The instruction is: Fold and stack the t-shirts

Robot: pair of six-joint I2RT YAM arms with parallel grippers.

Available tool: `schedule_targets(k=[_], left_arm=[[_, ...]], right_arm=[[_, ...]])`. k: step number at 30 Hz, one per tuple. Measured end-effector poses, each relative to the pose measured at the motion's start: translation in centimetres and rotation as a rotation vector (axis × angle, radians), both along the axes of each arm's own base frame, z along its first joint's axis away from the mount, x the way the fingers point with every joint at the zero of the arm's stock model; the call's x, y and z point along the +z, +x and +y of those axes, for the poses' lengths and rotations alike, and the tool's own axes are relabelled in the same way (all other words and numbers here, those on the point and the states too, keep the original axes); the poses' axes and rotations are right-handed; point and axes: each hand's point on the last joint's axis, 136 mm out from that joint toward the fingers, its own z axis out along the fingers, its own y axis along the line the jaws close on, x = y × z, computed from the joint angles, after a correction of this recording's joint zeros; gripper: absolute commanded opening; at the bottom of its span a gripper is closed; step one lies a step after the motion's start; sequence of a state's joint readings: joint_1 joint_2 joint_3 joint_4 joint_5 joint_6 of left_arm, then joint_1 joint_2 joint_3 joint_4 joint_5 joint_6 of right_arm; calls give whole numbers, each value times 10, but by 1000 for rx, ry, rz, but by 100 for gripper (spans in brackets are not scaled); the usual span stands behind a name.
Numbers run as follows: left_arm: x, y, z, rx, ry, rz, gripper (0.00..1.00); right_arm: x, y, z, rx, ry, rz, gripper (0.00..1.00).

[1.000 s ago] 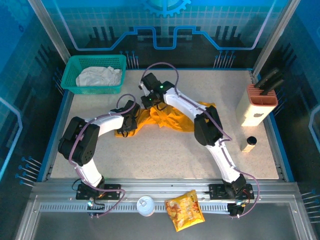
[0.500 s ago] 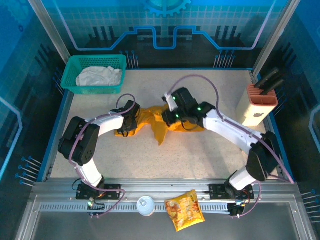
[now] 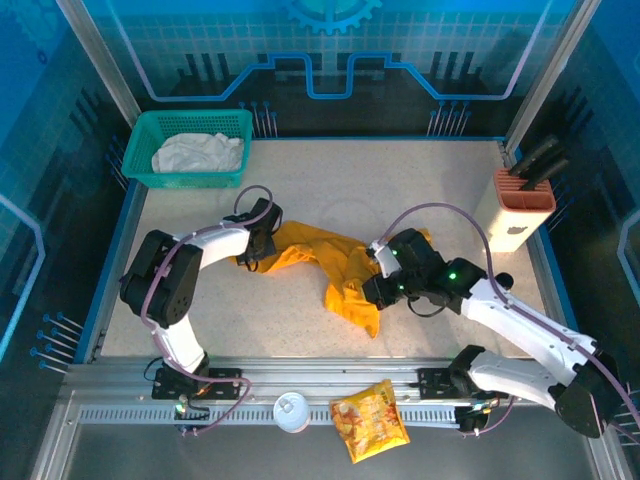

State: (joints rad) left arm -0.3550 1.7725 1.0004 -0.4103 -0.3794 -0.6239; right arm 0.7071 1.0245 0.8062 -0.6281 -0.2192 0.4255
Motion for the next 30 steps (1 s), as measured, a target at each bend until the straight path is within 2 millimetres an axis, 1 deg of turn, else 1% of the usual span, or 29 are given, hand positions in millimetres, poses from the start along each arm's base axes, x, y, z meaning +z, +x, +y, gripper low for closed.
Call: schedule_targets(k=[2, 6, 8, 10, 13, 15, 18, 20, 24, 26, 28, 30], left_arm=[[0, 2, -1, 0, 2, 1, 0], [0, 12, -4, 0, 2, 0, 0], [0, 18, -7, -1, -1, -4, 0], [1, 24, -9, -1, -6, -7, 0], [1, 33, -15, -4, -20, -13, 0], [2, 39, -19, -8, -33, -17, 0], [4, 45, -23, -12, -41, -12, 0], [7, 50, -25, -13, -46, -15, 0], [11, 54, -26, -12, -48, -24, 0], [10, 53, -25, -10, -44, -19, 0], [10, 52, -23, -5, -42, -17, 0], [12, 51, -18, 3, -34, -17, 0]], right_arm=[[8, -7, -2, 12, 17, 5, 0], [35, -14, -1, 40, 63, -20, 0], [38, -16, 2, 54, 72, -11, 0], [28, -17, 5, 65, 63, 28, 0], [-6, -18, 16, 73, 37, 124, 0], [-28, -19, 27, 76, 29, 184, 0], [-48, -15, 46, 81, 26, 234, 0], [-57, -9, 56, 84, 13, 254, 1], [-72, -1, 81, 99, -34, 283, 22], [-80, -3, 90, 109, -53, 296, 35], [-86, -6, 93, 111, -70, 310, 48], [-88, -7, 89, 92, -93, 312, 59]])
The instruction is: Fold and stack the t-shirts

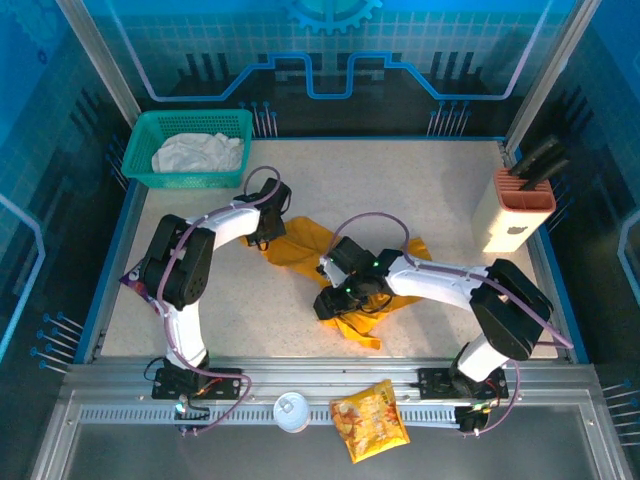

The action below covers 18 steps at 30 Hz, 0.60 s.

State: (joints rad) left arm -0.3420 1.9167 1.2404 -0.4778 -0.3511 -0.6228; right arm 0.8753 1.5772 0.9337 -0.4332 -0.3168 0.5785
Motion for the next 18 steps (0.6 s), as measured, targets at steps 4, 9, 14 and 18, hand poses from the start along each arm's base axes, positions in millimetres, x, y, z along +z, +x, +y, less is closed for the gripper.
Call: schedule_targets(k=[4, 9, 14, 18], left_arm=[[16, -9, 11, 17, 21, -18, 0], [65, -16, 16, 23, 0, -114, 0], [100, -12, 8, -12, -42, -171, 33], [113, -3, -11, -69, -66, -172, 54]], right_arm=[[18, 8, -16, -40, -36, -62, 71], [81, 46, -63, -217, -5, -221, 74], [98, 86, -141, -509, -44, -300, 71], [58, 83, -184, -651, -148, -226, 70]])
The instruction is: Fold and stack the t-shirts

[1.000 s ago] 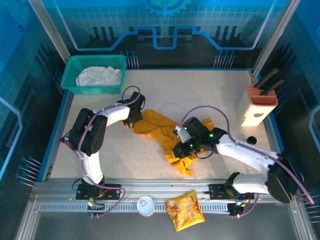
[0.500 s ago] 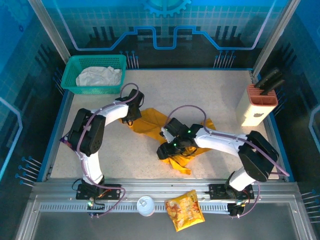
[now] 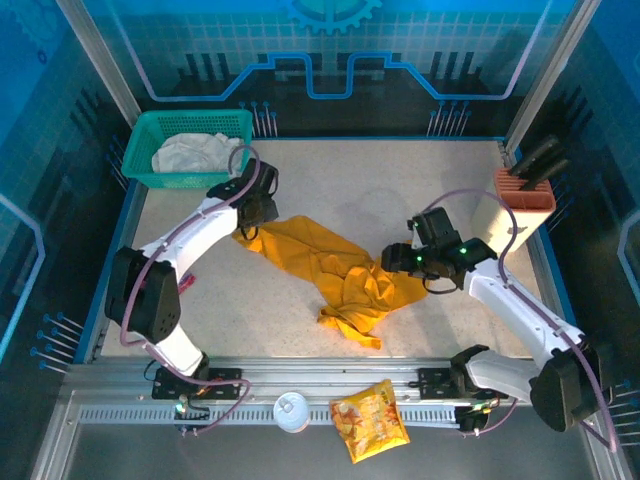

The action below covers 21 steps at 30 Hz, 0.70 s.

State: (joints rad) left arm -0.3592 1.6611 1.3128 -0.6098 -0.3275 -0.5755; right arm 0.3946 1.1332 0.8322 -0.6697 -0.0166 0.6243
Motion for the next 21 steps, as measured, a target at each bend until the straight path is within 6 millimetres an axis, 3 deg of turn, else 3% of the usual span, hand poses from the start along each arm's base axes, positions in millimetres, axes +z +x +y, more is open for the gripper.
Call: schedule_targets(k=[3, 8, 13, 18, 21], left_arm=[[-3, 6, -20, -50, -1, 17, 65], [-36, 12, -62, -155, -4, 108, 75], [-77, 26, -100, -219, -21, 194, 73], [-109, 35, -121, -246, -29, 254, 68], [-118, 41, -129, -262, -31, 269, 59]], right_arm=[[-27, -8, -21, -78, -50, 75, 68], [-52, -9, -46, -191, -131, 132, 68], [-71, -13, -69, -298, -188, 157, 65], [-88, -13, -86, -375, -211, 185, 58], [-101, -11, -92, -403, -213, 212, 46]])
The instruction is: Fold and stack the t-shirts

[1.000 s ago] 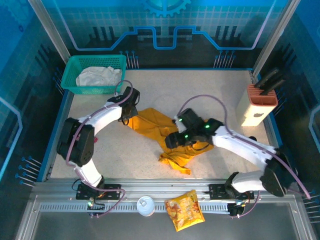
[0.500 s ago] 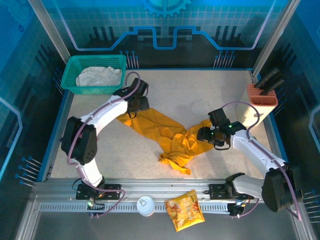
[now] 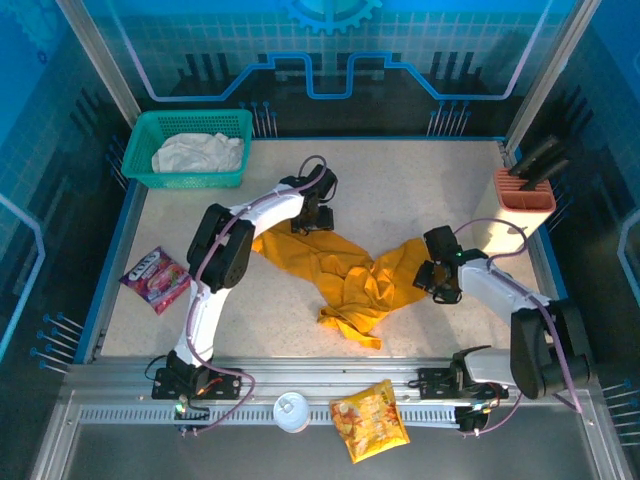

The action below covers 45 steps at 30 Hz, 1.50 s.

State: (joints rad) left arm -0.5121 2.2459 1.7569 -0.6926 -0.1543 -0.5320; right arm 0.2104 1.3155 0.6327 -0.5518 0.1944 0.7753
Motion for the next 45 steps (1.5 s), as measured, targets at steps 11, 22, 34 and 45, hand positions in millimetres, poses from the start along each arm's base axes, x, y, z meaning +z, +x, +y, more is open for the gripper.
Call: schedule_targets(k=[11, 22, 34, 45], left_arm=[[-3, -1, -7, -21, -12, -5, 0], [20, -33, 42, 33, 56, -41, 0], [154, -42, 135, 235, 47, -348, 0], [170, -52, 181, 339, 128, -407, 0]], right_arm=[[-10, 10, -2, 7, 2, 63, 0], [14, 36, 4, 130, -4, -36, 0], [95, 119, -3, 294, -187, -261, 0], [113, 222, -28, 334, -390, -273, 0]])
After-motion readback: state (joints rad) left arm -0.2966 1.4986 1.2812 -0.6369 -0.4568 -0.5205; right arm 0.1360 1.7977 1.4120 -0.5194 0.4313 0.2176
